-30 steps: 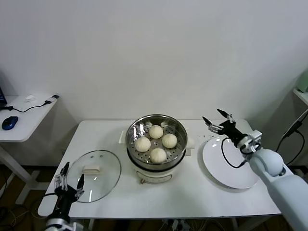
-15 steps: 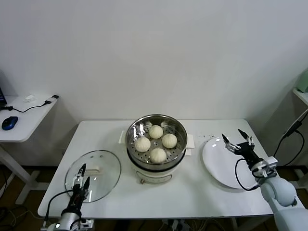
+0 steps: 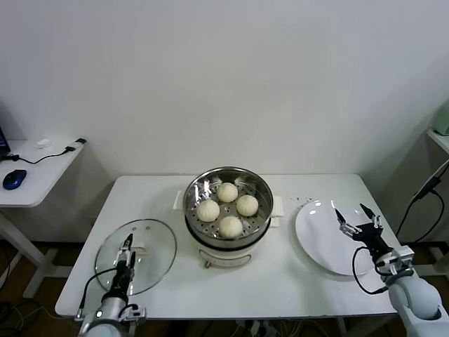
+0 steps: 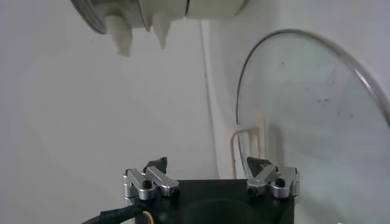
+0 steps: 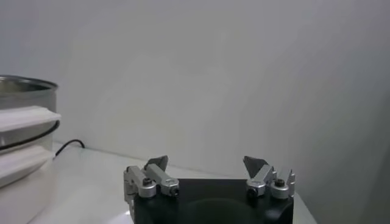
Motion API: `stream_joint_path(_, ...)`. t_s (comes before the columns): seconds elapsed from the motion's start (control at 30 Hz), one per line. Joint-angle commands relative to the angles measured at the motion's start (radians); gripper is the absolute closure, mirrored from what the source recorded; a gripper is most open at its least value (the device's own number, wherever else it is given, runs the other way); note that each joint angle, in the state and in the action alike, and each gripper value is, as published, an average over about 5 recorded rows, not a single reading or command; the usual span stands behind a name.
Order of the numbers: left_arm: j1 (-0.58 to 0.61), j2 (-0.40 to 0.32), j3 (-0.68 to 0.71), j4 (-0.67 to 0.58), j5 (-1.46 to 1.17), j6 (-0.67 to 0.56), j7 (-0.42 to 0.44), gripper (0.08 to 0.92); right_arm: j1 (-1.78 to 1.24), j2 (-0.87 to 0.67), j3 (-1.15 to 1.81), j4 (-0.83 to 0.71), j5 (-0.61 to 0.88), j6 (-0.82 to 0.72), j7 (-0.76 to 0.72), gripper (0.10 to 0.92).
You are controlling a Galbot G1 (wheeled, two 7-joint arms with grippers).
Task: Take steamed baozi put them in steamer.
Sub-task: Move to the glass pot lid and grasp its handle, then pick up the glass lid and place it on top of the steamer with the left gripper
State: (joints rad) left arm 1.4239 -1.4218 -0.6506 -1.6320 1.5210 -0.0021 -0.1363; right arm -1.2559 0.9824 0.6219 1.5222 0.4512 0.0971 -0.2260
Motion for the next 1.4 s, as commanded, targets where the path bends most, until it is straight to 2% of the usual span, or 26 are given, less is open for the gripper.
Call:
stream_joint_path(0.03, -0.119, 0.014, 0.026, 0.119, 0.009, 0.046, -0.023, 0.177, -0.029, 0.02, 0.026, -0.009, -0.032, 0.014, -0.003, 0.203)
stream_joint_path(0.37, -0.154, 0.024, 0.026, 0.161, -0.043, 0.044, -0.044, 0.177, -0.046, 0.036, 0.042, -0.017, -0.054, 0.026, -0.013, 0.203)
stream_joint_path(0.47, -0.158, 0.024, 0.025, 0.172, -0.055, 0.033, -0.042, 0.207, -0.047, 0.04, 0.045, -0.023, -0.064, 0.03, -0.016, 0.203)
stream_joint_path(1.0, -0.138, 0.034, 0.024, 0.138, -0.134, 0.024, -0.038, 0.657, -0.046, 0.063, 0.052, -0.038, -0.1, 0.048, -0.027, 0.203)
stream_joint_path(1.13, -0.106, 0.051, 0.023, 0.064, -0.164, 0.031, -0.036, 0.778, -0.045, 0.063, 0.058, -0.043, -0.102, 0.051, -0.028, 0.203)
stream_joint_path(1.23, -0.067, 0.073, 0.023, -0.017, -0.198, 0.045, -0.031, 0.839, -0.042, 0.062, 0.063, -0.05, -0.102, 0.053, -0.03, 0.203)
stream_joint_path(1.4, 0.019, 0.13, 0.017, -0.192, -0.261, 0.102, -0.002, 0.849, -0.032, 0.058, 0.069, -0.062, -0.104, 0.056, -0.03, 0.203)
